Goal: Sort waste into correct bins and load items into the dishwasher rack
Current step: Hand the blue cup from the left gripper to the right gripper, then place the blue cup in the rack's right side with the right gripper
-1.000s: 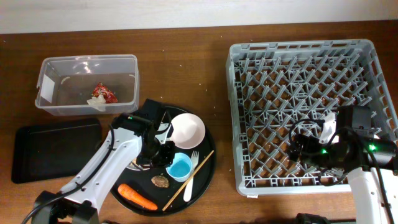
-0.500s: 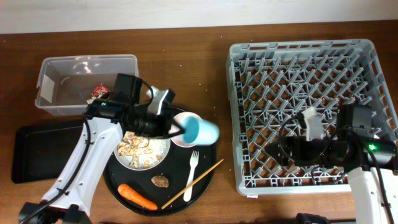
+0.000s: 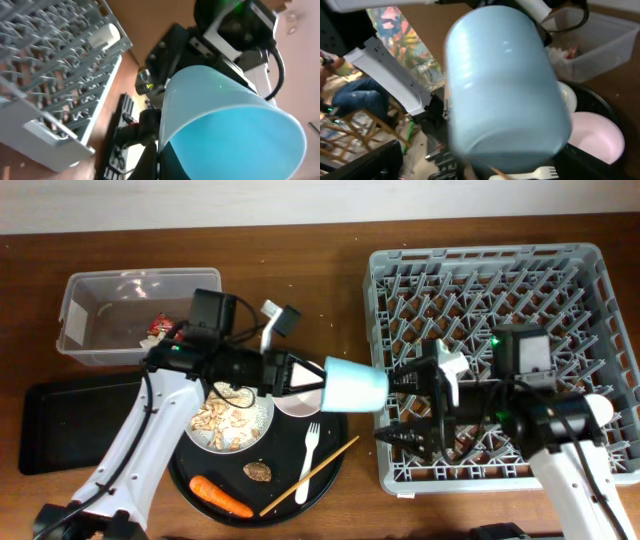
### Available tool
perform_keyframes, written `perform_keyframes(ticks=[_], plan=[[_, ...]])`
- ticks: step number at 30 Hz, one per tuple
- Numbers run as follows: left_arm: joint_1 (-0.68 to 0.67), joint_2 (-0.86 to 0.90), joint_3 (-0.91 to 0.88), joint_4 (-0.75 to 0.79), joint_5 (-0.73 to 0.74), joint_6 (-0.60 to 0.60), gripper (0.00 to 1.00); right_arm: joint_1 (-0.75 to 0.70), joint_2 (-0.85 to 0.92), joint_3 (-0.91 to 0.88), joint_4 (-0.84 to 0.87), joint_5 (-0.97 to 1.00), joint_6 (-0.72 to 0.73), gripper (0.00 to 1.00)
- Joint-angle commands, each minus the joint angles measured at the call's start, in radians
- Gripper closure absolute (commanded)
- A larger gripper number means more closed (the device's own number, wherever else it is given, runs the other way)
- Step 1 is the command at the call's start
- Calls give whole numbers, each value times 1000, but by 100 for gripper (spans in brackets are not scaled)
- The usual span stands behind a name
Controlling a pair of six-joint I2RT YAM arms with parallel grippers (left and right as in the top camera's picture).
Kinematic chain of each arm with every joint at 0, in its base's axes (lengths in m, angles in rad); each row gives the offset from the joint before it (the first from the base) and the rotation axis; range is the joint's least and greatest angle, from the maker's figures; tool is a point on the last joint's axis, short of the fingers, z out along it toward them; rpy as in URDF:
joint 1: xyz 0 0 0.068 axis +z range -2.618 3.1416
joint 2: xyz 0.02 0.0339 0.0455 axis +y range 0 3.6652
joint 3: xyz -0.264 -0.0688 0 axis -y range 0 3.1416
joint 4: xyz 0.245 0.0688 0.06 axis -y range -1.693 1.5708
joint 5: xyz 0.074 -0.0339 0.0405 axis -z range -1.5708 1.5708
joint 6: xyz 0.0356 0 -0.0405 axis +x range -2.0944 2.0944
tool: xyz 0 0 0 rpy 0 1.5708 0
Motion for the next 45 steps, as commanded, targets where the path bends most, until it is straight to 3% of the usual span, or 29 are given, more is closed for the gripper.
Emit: perform_keyframes(ticks=[1,13,20,23,27,32,39,40,42,45], plan=[[-28,-17,13,-1,7,19,99,15,53,2,60,-21,133,2],[-58,-15,13,-4,-39,18,100,15,93,2,135,-63,137,21],[-58,-15,13,14,-56,3,100,25,93,2,132,-85,136,24],[-58,-15,13,99,-55,-83,99,62,94,2,137,-66,136,24],[-58,-15,13,113,-56,-94,99,68,94,2,137,-47,136,24],[-58,-15,13,112,-56,-94,100,67,94,2,141,-47,136,40],[-58,-15,13,111,-56,-94,100,67,93,2,172,-47,136,39],[-58,-15,13,111,-56,-94,98,67,93,2,175,-47,136,41],[-58,-15,13,103,-99,-94,83,67,93,2,179,-47,136,43],[-58,-15,13,66,-227,-93,77,67,93,2,182,-47,136,45]])
